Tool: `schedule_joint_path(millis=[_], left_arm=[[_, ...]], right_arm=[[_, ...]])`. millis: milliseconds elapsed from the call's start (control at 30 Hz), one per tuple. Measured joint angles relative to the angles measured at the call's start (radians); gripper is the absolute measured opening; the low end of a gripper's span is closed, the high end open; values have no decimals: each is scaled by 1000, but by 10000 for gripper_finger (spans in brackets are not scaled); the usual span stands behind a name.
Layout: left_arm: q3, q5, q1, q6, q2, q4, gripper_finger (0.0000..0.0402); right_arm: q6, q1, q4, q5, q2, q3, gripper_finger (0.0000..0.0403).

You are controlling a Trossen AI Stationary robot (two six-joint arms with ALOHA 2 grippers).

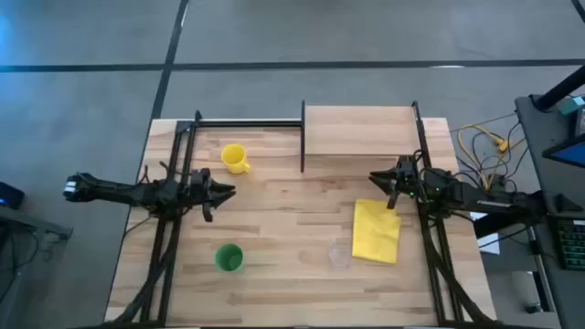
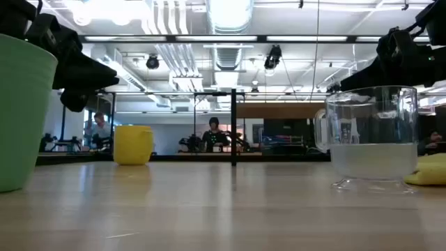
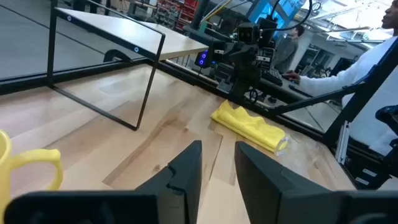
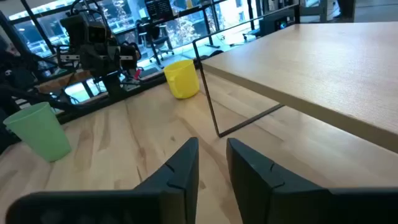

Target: Stack small to large cups/mugs on shelf

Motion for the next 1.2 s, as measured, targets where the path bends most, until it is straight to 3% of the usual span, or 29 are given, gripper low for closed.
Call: schedule_joint_path(millis=[1200], left_arm=[[0, 0, 0, 0, 0, 0, 82]], right_arm=[[0, 0, 0, 0, 0, 0, 69]])
